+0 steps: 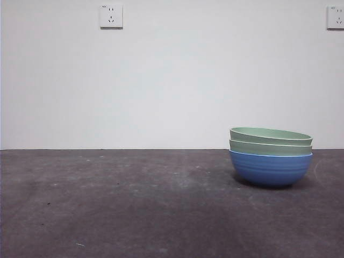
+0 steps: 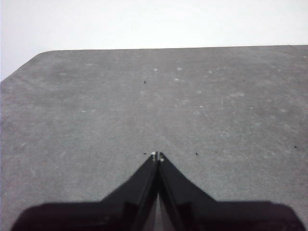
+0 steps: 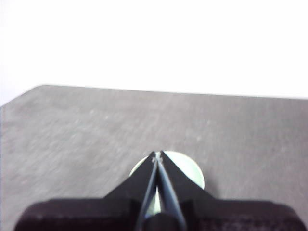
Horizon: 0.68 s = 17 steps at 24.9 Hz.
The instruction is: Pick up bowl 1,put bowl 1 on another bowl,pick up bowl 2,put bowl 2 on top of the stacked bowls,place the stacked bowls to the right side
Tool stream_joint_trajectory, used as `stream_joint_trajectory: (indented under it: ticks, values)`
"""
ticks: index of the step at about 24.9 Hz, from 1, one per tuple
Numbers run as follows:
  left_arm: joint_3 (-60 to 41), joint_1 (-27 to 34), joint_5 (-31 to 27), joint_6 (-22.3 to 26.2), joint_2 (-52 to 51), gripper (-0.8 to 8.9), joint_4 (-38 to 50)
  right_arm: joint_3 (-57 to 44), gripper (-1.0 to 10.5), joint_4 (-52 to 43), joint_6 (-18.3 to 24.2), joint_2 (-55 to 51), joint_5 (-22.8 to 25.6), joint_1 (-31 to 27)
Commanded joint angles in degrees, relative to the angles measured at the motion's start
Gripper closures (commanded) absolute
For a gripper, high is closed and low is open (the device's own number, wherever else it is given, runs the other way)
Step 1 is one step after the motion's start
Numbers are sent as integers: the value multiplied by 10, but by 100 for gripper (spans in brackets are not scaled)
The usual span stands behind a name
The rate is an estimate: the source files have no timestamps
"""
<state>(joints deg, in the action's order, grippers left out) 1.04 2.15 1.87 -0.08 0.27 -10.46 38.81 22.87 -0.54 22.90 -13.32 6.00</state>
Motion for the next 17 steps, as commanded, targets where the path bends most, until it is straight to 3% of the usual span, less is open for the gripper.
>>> stream_joint_trajectory:
  ticks: [1,6,12,17]
  values:
    - [-9,2,-2,-3,-2,816,1,-92,945,-85,-19,-44,2,0]
    - [-9,2,-2,-3,-2,816,1,-225,945,-176,-55,-120,22,0]
    - [-9,2,-2,-3,-2,816,1,-316,945,-177,-79,-189,64,0]
    - [-9,2,-2,-3,-2,816,1,-355,945,-176,-80,-220,63,0]
